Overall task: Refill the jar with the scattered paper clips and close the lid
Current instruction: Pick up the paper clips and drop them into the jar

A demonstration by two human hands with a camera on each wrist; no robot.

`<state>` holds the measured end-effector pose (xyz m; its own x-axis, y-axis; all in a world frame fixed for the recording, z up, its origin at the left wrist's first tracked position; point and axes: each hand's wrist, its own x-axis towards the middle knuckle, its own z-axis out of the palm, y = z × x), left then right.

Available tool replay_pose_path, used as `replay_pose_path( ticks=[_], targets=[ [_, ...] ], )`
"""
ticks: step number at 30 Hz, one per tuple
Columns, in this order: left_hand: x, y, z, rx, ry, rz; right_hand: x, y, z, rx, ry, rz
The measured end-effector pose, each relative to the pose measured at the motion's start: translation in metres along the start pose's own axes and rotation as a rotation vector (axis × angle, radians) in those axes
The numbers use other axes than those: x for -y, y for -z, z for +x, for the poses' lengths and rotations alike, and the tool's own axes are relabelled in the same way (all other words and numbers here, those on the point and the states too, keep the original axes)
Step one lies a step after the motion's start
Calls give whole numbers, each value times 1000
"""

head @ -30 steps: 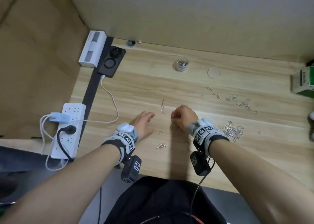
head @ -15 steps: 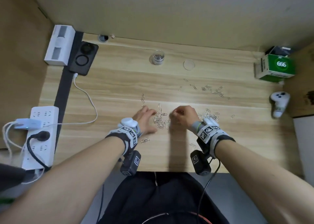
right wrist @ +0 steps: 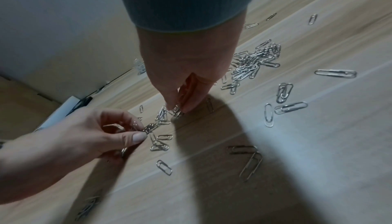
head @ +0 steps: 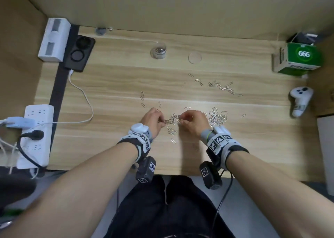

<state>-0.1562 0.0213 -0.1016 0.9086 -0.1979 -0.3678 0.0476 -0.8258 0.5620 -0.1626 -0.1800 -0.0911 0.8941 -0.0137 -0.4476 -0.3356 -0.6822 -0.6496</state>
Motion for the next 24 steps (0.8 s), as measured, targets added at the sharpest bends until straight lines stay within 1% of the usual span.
replay_pose_path(
  ticks=[3, 10, 14, 18, 20, 22, 24],
  targets=[
    [-2, -2, -1, -10, 42, 8, 5, -7, 2, 19, 63, -78],
    [4, 11, -7, 7, 130, 62, 18, -17, 6, 102, 102, -244],
    [13, 20, -5, 15, 178, 4, 31, -15, 6, 138, 127, -286],
    [17, 38, 4, 16, 152, -10, 46, -11, 9, 104, 118, -284],
    [17, 43, 9, 19, 143, -16, 47, -12, 9, 119, 95, -286],
    [17, 53, 20, -1, 126, -39, 52, -12, 15, 112, 38, -238],
    [14, 67, 34, -10, 97, -75, 62, -9, 22, 48, -15, -177]
  ],
)
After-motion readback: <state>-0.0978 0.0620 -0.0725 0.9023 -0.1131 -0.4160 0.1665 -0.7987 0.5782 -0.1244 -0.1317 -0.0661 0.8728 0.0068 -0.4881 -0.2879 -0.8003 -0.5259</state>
